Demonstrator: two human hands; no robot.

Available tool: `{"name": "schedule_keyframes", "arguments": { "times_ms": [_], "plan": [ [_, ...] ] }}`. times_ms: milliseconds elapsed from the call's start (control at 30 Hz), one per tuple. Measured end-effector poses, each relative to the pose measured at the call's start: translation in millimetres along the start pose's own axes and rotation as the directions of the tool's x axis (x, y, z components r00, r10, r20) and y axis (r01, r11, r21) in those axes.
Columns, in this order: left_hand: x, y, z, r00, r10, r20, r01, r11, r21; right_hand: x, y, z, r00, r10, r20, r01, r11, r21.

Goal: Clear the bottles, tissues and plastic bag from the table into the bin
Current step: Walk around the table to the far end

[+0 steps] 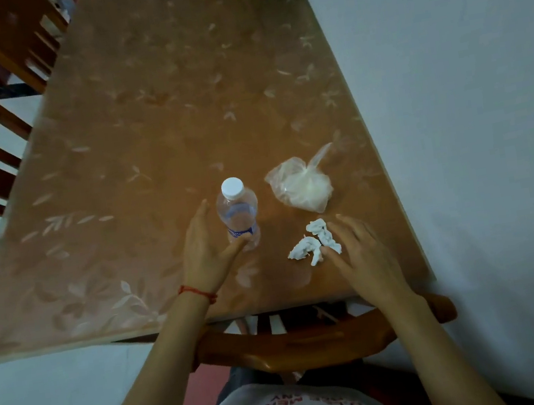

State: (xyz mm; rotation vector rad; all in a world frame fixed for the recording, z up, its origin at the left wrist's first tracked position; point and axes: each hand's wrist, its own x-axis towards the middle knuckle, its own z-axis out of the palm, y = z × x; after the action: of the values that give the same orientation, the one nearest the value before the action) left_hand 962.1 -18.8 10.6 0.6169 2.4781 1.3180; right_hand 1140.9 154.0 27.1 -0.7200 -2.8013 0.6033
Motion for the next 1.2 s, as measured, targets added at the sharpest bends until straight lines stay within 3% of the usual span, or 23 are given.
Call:
{"name": "schedule_keyframes", "arguments": {
  "times_ms": [433,733,967,1200],
  "plan": [
    [36,0,25,0.998,-0.023,-0.06,0.014,0.991,-0.137,14,35,25,0.983,0.122,0.14,-0.129,0.991,0.043],
    [22,0,1,0.989,-0.093,-0.114,0.054,0.951,-0.303,29,31,53,0.932,0.273,0.237,-0.336,0.898,0.285],
    [-6,-14,-20,0.986,-0.148,-0.07,0.116,0.931,-0.345,37,31,77,0.838,0.446,0.316,-0.52,0.828,0.209],
    [-22,-22,-28,0.972,-0.199,-0.127,0.146,0.929,-0.339,55,20,92,0.82,0.485,0.304,-0.556,0.8,0.227]
  ]
}}
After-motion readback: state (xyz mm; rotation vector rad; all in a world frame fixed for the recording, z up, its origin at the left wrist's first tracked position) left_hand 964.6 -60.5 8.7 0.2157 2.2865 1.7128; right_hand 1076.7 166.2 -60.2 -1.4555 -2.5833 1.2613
